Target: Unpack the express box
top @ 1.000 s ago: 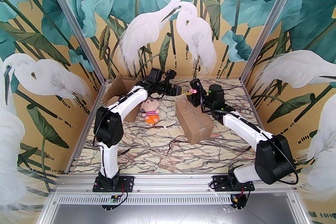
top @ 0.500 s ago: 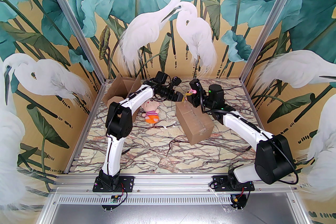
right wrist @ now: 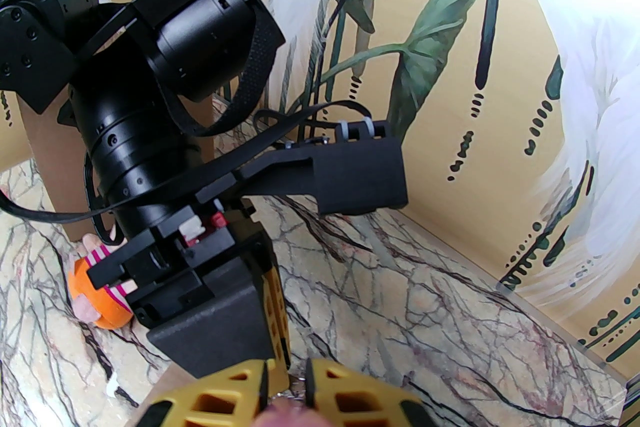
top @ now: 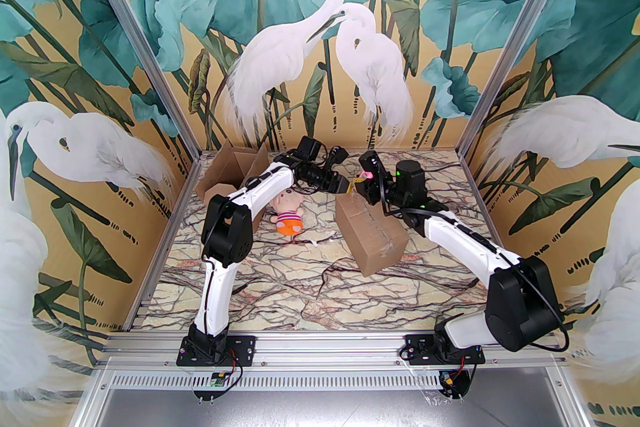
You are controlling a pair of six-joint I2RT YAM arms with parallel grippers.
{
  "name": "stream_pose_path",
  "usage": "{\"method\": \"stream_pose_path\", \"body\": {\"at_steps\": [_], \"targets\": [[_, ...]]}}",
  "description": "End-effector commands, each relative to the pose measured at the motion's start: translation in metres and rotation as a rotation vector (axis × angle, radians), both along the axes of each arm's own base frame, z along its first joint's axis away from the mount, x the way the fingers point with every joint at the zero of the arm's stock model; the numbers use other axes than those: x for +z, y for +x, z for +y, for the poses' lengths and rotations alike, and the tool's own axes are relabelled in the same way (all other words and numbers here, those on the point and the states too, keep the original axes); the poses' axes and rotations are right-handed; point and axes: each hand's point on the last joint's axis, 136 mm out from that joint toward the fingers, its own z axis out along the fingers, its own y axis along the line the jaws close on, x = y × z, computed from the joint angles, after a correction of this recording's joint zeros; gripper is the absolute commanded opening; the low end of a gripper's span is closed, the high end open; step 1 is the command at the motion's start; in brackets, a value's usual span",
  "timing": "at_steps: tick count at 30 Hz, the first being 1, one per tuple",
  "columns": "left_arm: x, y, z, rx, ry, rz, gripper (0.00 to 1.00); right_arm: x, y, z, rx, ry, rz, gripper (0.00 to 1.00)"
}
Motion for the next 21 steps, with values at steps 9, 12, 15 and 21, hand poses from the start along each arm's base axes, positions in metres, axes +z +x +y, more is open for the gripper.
{"method": "stream_pose_path", "body": {"at_steps": [9,12,15,21], "targets": [[-0.033,0.025,0.029,0.219,0.09,0.051,0.01,-0.006,-0.025,-0.006,-0.082,-0.077,0.08,0.0],[-0.036,0.024,0.033,0.241,0.104,0.052,0.0,-0.002,-0.031,-0.009,-0.104,-0.068,0.081,0.0],[-0.039,0.023,0.037,0.259,0.118,0.054,0.0,-0.009,-0.039,-0.013,-0.107,-0.074,0.093,0.0],[-0.035,0.024,0.041,0.275,0.122,0.045,0.0,-0.024,-0.052,-0.018,-0.097,-0.086,0.128,0.0]]}}
